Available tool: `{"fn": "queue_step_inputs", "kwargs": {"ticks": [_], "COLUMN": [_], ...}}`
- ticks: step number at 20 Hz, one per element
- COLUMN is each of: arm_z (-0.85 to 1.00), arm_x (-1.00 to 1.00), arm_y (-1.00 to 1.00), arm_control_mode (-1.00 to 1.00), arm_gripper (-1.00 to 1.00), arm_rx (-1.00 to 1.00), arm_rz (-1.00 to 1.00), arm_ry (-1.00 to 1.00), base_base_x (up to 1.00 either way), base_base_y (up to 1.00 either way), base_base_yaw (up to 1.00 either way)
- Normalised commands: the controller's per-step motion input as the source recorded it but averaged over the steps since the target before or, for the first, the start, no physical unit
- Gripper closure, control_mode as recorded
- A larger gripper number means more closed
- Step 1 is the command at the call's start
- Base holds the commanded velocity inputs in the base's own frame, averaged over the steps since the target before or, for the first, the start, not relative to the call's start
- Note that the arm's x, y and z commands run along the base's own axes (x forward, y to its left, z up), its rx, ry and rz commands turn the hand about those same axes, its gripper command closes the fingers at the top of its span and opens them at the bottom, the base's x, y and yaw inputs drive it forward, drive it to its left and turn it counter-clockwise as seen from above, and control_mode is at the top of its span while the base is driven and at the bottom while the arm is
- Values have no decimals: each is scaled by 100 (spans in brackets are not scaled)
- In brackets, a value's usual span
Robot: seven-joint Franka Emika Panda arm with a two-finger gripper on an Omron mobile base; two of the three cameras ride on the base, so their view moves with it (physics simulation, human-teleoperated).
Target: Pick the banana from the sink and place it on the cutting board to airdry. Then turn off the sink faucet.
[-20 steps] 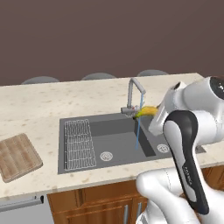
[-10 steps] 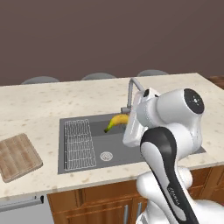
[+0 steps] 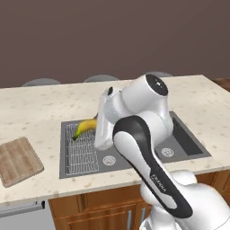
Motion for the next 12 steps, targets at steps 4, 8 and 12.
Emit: {"fn": "queue_step_inputs", "kwargs": {"ticks": [4, 8, 12], "arm_z": [-17, -17, -24], "arm_x": [5, 7, 17], "arm_y": [83, 67, 51], "arm_control_mode": [-100, -100, -100], "arm_gripper": [100, 100, 100], "arm_rx": [-8, -14, -15], "arm_rz": [10, 2, 0], "arm_ry": [0, 0, 0], "base_base_x": [0, 0, 0], "base_base_y": [0, 0, 0], "base_base_yaw": [0, 0, 0]}}
